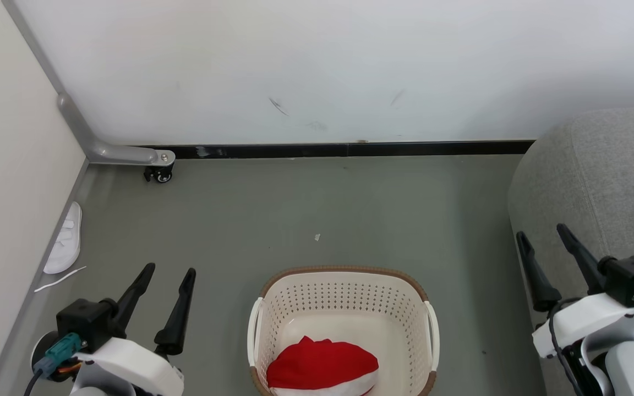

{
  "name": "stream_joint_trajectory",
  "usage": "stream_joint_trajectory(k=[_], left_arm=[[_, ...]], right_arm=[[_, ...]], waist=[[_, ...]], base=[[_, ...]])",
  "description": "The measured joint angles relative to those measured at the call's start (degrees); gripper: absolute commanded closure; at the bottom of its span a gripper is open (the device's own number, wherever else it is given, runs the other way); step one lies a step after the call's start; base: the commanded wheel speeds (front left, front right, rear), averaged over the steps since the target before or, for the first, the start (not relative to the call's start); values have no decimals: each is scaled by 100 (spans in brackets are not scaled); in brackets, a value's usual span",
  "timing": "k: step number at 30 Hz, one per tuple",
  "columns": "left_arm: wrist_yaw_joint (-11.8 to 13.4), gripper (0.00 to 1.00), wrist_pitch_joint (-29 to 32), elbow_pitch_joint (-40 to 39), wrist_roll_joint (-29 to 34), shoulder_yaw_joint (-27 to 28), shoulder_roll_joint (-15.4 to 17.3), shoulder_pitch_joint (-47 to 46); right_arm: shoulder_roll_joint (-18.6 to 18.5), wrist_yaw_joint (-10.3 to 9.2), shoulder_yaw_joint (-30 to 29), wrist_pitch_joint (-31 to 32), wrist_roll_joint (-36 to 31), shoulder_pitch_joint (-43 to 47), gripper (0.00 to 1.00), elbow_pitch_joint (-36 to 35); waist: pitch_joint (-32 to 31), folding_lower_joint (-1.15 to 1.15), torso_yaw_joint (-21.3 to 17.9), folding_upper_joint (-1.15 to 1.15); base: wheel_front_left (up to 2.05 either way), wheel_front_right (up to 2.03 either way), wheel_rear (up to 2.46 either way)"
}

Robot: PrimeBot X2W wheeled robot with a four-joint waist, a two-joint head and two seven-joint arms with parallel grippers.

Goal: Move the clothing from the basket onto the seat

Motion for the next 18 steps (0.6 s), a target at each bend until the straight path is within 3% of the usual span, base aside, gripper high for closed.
stream_joint_trajectory(k=[18], left_arm=[[-33, 0, 0, 146, 196, 355, -71, 202]], right_arm=[[103, 0, 127, 0, -35, 120, 0, -29]], waist=[[-45, 0, -136, 0]], base=[[0, 0, 0]])
